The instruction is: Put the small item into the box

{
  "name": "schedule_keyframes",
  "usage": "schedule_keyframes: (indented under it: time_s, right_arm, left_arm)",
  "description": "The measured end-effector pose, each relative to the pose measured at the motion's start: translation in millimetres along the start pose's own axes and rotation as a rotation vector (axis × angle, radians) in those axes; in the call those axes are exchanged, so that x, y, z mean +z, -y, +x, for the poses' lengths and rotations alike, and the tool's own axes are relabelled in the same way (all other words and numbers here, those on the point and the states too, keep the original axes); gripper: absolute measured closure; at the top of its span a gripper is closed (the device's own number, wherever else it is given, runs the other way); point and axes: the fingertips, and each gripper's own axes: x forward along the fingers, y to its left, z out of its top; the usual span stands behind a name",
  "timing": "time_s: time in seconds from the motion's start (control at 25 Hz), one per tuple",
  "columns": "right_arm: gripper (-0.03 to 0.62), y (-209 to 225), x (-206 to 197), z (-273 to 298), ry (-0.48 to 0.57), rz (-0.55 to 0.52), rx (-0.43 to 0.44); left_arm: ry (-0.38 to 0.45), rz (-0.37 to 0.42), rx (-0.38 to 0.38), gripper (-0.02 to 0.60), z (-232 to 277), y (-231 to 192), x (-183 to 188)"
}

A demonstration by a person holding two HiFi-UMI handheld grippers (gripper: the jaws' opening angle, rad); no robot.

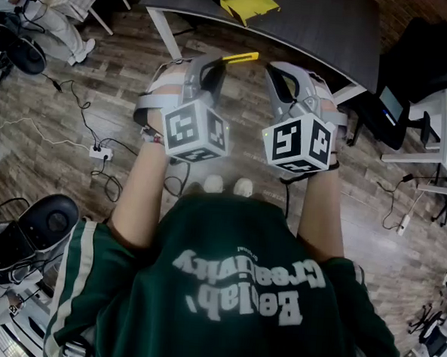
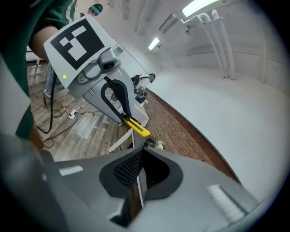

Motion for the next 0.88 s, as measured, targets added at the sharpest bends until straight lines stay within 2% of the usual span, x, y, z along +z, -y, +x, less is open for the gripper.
schedule_keyframes:
  time_s: [0.88]
  right_arm:
    - [0.588,1,-28,-13,0.02,-0.006,0.043]
  left_arm:
    - [-0.028,0.004,0.011,0.514,6,16,28]
